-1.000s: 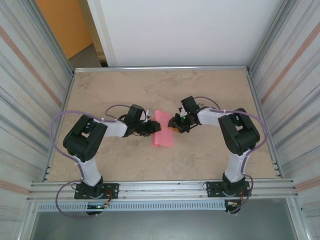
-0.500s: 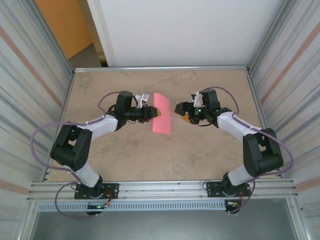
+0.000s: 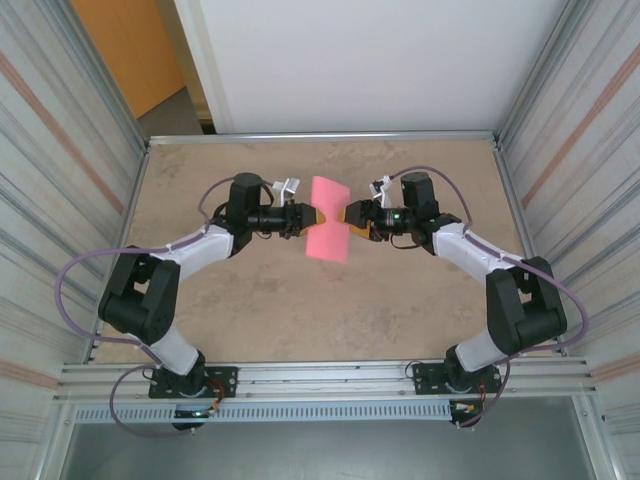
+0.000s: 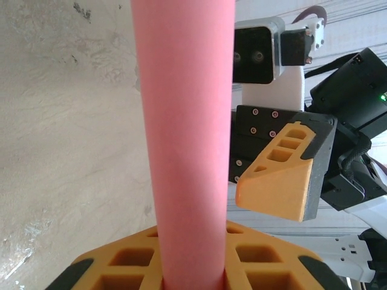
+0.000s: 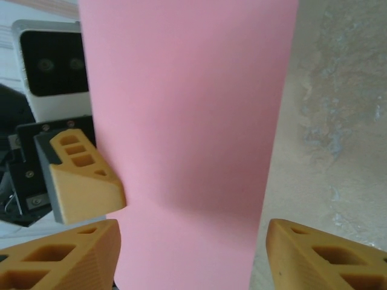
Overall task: Fold a paper plane with a square sheet of paper (pick it up from the middle)
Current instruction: First fold in half a square sheet of paper at the center of the table.
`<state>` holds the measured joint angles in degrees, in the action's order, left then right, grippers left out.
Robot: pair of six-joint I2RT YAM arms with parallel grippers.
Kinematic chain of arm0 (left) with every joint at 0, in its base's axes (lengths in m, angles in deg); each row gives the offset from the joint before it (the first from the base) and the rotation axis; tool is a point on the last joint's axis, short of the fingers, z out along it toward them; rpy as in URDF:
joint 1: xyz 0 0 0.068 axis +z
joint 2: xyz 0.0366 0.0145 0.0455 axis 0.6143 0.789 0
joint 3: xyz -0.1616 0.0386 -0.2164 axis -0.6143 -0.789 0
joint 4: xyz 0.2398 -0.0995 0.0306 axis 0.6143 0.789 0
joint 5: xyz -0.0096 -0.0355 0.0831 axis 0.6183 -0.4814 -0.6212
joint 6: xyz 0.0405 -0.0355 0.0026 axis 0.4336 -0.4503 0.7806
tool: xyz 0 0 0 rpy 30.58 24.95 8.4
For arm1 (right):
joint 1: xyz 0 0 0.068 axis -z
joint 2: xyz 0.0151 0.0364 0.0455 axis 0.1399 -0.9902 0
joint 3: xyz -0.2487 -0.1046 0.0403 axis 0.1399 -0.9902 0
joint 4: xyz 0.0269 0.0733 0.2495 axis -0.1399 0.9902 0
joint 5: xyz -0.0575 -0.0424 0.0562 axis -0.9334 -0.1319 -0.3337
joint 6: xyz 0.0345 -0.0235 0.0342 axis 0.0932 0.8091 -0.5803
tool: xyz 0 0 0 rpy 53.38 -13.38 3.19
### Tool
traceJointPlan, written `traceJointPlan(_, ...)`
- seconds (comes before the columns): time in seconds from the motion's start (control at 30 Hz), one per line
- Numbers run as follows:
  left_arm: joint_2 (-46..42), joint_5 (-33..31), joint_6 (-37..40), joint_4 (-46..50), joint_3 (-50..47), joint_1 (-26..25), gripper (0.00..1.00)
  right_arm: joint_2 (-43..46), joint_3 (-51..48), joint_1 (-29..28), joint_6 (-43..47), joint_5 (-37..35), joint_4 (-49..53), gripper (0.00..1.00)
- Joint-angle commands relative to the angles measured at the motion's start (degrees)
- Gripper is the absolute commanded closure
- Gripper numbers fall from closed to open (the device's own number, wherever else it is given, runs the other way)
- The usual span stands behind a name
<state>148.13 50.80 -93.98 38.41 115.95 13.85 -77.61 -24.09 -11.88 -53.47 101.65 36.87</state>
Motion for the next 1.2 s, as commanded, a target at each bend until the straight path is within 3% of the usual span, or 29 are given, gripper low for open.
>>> traceJointPlan(0.0, -0.7, 0.09, -0.21, 0.11, 0.83, 0.8, 0.77, 2.18, 1.29, 0.36, -0.8, 1.99, -0.91, 0.42)
traceJointPlan(0.73, -0.52, -0.43, -0.55, 0.89, 0.12, 1.46, 0.74, 0.72, 1.6, -0.29, -2.19, 1.78, -2.52, 0.9)
traceJointPlan(0.8, -0.68, -1.12, -0.07, 2.21, -0.06, 1.76, 0.69, 0.98, 1.93, -0.11, -1.83, 0.61, -1.2, 0.94)
traceJointPlan(0.93, -1.7, -4.51, 1.76, 6.79, -1.59, 3.94, 0.48, 2.08, 2.9, 0.79, 0.01, -2.06, 4.09, 1.0)
traceJointPlan(1.17, -6.93, -10.8, 9.46, 18.37, -4.34, 9.63, 0.2, 5.95, 6.52, 4.52, 4.72, -3.75, 18.41, 1.0)
